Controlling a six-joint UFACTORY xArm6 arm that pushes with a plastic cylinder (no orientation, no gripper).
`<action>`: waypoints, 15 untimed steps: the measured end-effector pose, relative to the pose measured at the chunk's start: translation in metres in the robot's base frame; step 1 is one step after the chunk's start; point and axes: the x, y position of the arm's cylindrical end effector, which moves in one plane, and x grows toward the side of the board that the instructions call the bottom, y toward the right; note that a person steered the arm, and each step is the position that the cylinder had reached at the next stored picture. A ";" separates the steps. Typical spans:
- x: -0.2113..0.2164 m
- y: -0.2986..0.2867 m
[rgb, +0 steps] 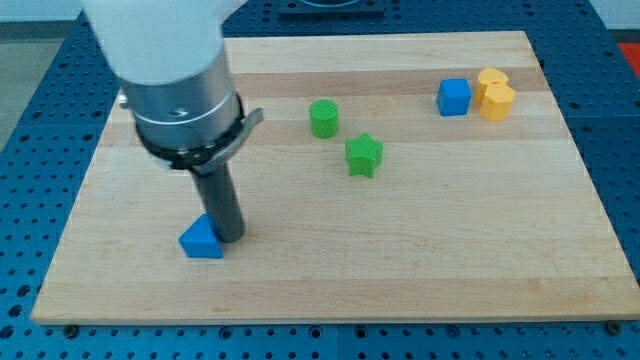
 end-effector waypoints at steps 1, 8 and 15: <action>0.012 -0.026; -0.046 0.206; -0.203 0.367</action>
